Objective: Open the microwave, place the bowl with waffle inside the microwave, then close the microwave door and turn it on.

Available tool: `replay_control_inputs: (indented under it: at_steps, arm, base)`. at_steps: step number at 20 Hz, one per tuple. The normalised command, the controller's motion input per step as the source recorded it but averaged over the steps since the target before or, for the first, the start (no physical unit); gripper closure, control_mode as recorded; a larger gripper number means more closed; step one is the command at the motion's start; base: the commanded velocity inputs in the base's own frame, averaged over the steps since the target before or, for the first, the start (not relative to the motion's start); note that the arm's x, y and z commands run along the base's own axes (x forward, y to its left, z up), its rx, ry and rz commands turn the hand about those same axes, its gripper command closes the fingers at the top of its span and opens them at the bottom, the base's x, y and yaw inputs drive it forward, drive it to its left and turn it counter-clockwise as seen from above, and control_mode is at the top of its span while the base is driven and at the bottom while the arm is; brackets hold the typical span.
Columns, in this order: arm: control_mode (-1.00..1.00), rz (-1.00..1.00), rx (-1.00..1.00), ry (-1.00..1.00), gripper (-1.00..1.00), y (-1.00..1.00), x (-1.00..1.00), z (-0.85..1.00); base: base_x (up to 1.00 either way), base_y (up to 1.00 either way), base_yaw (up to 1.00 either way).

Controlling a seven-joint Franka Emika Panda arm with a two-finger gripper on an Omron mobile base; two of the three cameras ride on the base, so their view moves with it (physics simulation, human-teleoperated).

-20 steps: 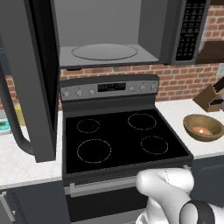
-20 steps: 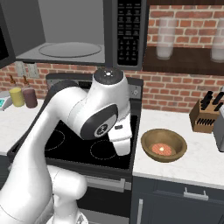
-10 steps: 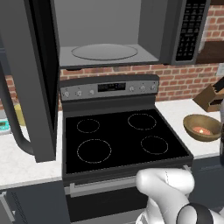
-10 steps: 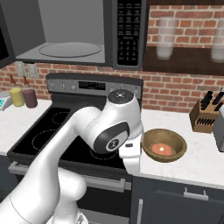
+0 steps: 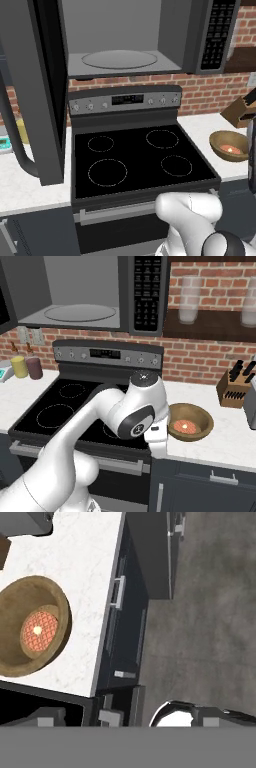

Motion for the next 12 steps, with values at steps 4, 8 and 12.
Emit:
replay_control_inputs:
  at_steps: [4,8,12]
  arm:
    - [-1.0,0.03,0.01,0.0,-1.0,-0.32,0.53,-0.04]
    - [-1.0,0.02,0.03,0.0,-1.0,-0.31,0.54,-0.12]
    - [-1.0,0.04,0.01,0.0,-1.0,-0.24,0.38,-0.32]
  base:
    - [0.0,0.0,0.0]
    - [0.0,0.0,0.0]
    - [0.0,0.0,0.0]
